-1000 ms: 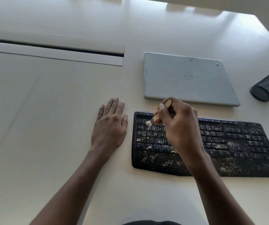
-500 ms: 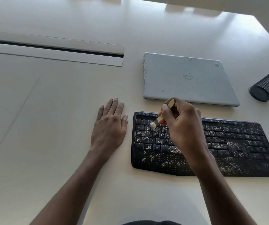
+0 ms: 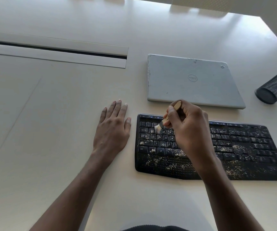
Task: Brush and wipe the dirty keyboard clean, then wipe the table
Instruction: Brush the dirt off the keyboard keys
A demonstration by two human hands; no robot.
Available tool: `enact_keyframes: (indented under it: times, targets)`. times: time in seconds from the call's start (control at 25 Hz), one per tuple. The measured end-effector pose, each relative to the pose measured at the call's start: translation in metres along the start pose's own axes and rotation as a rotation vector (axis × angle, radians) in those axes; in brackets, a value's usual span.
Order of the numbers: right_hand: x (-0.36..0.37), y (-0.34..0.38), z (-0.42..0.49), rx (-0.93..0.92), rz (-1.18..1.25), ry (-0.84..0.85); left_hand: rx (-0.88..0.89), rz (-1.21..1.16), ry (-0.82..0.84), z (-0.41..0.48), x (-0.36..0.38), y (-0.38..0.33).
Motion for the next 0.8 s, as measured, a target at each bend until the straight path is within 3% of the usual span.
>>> enact_keyframes:
  times: [0.36, 0.64, 0.8]
  targets:
    - [0.006, 0.006, -0.001, -0.037, 0.048, 0.021, 0.001, -0.006, -0.006, 0.001, -0.001, 0.000]
    - [0.014, 0.020, -0.001, -0.083, 0.098, 0.119, 0.001, 0.000, -0.010, 0.000, 0.000, 0.000]
    - [0.035, 0.024, 0.003, -0.108, 0.060, 0.260, 0.006, -0.001, -0.010, -0.001, -0.001, 0.000]
Point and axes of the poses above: each hand's wrist, its own z-axis towards the middle knuckle, its own x-axis out of the palm, y = z × x, the point moved 9 cm from there along z, towards the middle knuckle, and after that the axes turned 10 degrees about y, right-handed, at the moved point
